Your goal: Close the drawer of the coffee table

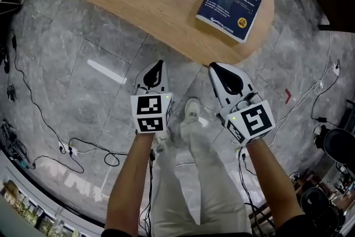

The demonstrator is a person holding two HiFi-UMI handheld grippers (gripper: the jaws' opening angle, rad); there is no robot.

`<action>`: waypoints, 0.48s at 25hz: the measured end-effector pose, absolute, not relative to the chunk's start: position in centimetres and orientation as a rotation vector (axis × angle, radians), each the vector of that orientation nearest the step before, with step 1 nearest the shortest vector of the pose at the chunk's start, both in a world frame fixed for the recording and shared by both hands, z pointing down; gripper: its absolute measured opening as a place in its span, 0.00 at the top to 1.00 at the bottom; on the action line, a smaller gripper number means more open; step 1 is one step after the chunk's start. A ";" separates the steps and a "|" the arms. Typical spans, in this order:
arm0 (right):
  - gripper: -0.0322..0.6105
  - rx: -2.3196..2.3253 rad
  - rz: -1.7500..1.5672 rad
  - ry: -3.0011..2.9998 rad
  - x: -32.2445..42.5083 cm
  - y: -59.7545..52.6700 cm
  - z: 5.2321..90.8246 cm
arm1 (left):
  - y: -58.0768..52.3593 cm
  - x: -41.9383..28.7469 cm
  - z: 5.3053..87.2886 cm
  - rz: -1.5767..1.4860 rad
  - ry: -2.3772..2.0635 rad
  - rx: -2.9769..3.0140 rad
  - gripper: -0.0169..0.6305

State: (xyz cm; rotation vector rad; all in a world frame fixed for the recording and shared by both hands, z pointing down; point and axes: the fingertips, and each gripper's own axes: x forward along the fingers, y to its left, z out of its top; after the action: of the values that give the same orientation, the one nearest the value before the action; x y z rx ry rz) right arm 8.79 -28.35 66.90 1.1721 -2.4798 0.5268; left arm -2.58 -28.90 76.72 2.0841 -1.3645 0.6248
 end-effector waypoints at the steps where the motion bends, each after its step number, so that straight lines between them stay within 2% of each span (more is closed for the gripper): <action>1: 0.92 1.175 0.528 -2.481 8.8 -28.2 66.3 | -28.6 -2.6 75.9 0.623 -1.364 2.085 0.98; 12: 0.92 1.228 0.512 -2.475 9.6 -27.8 59.0 | -28.1 -3.4 65.7 0.592 -1.381 2.131 0.98</action>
State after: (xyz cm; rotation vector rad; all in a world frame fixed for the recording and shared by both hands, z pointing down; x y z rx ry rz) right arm 9.64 -27.75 59.01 1.2283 -2.4754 0.5124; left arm -3.42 -28.12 65.67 2.1315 -1.3810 0.5918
